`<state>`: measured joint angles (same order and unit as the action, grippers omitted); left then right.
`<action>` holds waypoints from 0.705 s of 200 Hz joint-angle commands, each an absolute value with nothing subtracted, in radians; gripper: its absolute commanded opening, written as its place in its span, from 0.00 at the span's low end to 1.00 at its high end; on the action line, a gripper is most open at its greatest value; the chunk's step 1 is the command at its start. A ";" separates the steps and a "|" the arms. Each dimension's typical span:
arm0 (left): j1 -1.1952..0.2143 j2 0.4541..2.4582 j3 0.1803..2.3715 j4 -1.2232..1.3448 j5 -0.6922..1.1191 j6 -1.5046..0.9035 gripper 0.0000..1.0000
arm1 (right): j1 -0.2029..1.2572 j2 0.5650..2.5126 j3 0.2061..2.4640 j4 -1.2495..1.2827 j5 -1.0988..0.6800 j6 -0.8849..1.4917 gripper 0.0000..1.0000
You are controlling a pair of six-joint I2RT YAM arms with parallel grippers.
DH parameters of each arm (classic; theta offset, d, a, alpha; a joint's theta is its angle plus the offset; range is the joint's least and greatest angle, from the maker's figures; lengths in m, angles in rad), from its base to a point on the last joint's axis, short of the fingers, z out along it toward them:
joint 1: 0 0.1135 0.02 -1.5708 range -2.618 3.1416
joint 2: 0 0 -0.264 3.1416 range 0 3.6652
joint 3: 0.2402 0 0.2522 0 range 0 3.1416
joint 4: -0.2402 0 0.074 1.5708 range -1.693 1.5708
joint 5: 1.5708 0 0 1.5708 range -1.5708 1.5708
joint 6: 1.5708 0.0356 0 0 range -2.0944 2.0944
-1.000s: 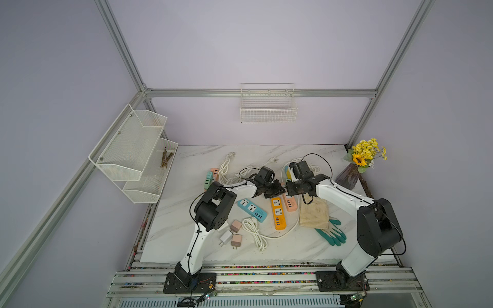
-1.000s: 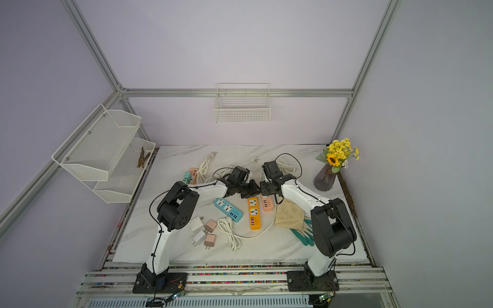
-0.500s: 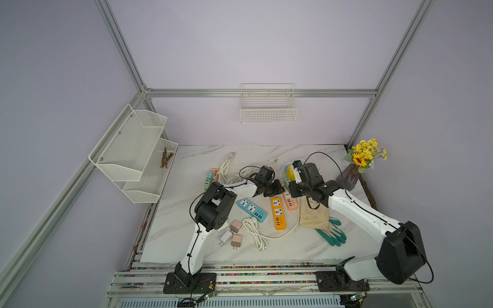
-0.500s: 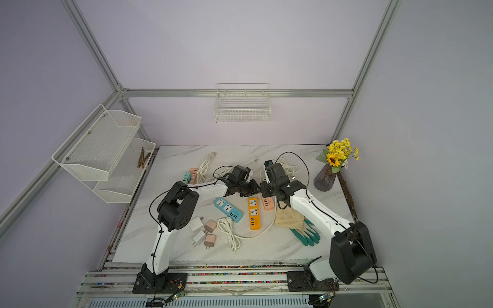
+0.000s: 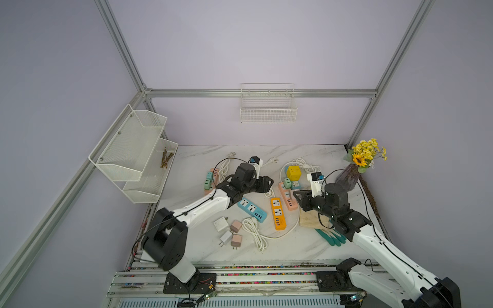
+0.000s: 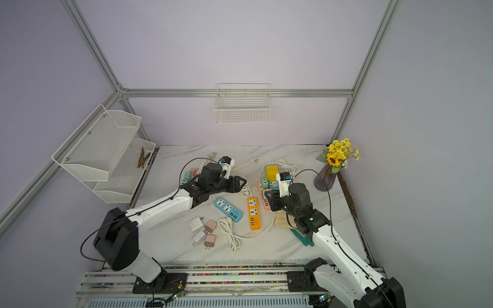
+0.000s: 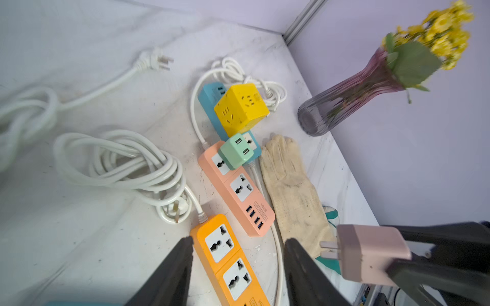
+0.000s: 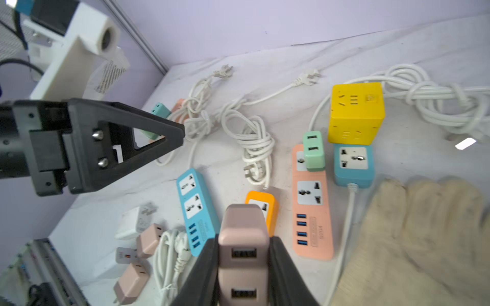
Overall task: Pull the plug off the socket
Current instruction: Place the plug at the center of the board.
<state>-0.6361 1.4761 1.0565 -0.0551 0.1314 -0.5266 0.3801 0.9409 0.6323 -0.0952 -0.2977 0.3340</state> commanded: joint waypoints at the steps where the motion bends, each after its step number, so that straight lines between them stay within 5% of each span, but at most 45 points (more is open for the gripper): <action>1: -0.634 1.291 0.868 0.084 -0.019 -0.424 0.68 | 0.369 0.947 0.581 0.182 -0.553 0.455 0.20; 52: -0.626 1.008 0.523 0.299 -0.178 -0.378 1.00 | 0.373 1.121 0.496 0.615 -0.888 0.670 0.20; 141: -0.562 0.796 0.360 0.300 -0.385 -0.465 1.00 | 0.665 1.421 0.670 0.362 -0.752 0.436 0.20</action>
